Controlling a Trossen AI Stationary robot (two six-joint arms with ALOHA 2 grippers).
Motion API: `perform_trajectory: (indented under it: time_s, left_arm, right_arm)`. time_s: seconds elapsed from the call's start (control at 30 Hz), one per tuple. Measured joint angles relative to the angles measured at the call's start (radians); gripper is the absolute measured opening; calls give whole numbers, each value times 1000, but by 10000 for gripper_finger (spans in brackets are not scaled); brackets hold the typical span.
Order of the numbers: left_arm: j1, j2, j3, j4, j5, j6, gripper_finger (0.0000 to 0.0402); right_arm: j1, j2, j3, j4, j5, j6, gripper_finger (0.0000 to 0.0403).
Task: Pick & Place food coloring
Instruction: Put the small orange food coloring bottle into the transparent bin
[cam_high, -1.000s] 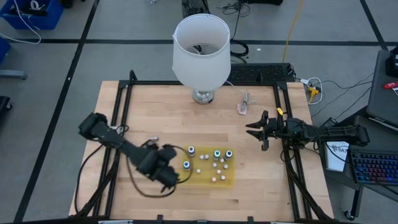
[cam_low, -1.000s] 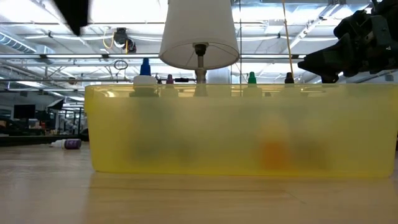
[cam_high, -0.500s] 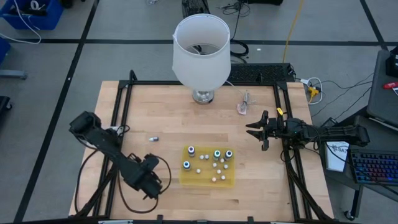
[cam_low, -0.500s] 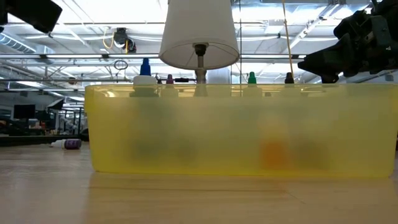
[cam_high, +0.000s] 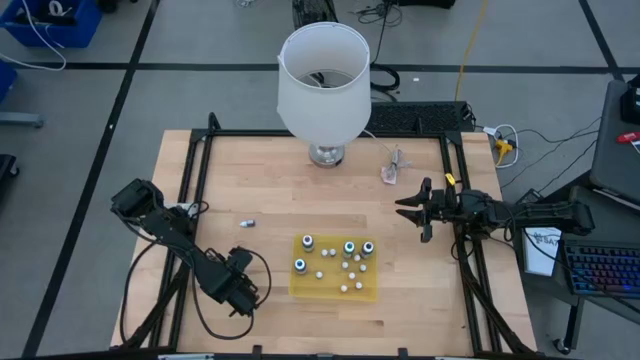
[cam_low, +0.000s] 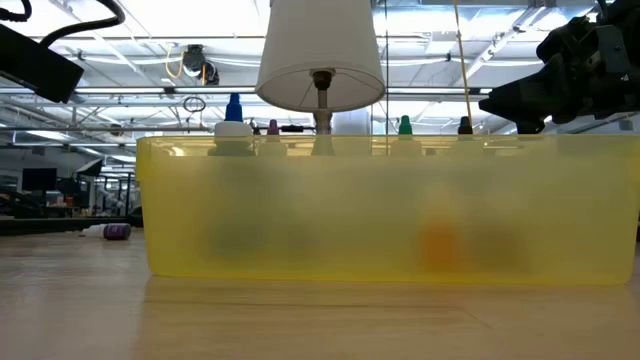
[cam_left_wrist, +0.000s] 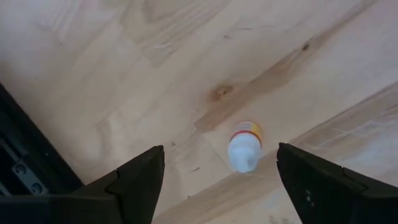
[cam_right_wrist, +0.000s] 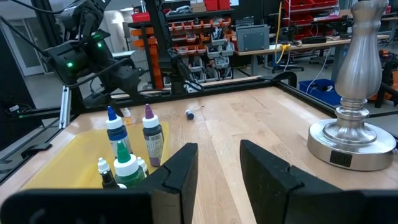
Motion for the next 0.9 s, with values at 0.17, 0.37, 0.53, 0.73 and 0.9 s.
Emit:
perform_trajectory:
  time_s: [0.17,0.37,0.53,0.73,0.9]
  left_arm:
    - [0,0,0,43,4,7,294]
    - [0,0,0,71,20,-4,275]
    - [0,0,0,71,10,-6,258]
    - [0,0,0,71,2,-23,235]
    - [0,0,0,71,-15,-31,213]
  right_arm:
    - [0,0,0,0,0,0,112]
    - [0,0,0,0,0,0,112]
    - [0,0,0,0,0,0,112]
    - [0,0,0,0,0,0,112]
    - [0,0,0,0,0,0,112]
